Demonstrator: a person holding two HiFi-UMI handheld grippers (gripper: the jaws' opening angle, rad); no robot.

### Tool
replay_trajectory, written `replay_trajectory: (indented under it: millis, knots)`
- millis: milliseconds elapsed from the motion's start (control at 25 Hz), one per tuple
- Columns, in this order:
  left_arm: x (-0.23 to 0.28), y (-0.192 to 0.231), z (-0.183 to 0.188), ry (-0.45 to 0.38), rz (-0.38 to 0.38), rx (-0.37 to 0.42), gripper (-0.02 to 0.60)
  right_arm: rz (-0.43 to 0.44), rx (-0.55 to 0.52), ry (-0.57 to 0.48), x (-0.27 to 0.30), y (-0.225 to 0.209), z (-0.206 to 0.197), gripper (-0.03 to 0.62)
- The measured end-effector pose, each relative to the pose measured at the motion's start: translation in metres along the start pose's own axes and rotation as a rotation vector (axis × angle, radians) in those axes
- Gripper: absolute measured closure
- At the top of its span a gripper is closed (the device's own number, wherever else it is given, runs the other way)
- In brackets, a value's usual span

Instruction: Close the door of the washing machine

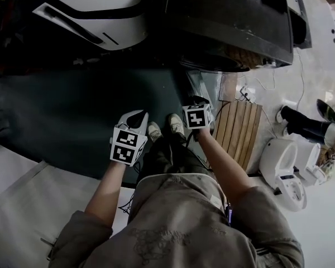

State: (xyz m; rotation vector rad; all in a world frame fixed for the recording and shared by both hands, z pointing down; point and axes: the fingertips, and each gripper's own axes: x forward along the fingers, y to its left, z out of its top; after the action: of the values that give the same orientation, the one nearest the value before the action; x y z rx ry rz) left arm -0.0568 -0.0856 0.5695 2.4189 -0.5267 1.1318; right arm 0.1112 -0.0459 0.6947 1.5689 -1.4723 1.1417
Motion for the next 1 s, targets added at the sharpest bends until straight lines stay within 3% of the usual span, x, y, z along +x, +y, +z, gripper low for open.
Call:
replay_trajectory:
  millis: [320, 560, 1000]
  knots:
    - [0.015, -0.004, 0.013, 0.011, -0.027, 0.028, 0.581, -0.034, -0.07, -0.019, -0.001, -0.036, 0.007, 0.45]
    - [0.029, -0.002, 0.026, 0.012, -0.035, 0.032, 0.581, -0.067, -0.204, -0.008, -0.003, -0.061, 0.012, 0.451]
    - [0.042, 0.02, 0.04, 0.025, -0.015, 0.026, 0.581, -0.16, -0.345, -0.024, 0.0, -0.105, 0.036, 0.444]
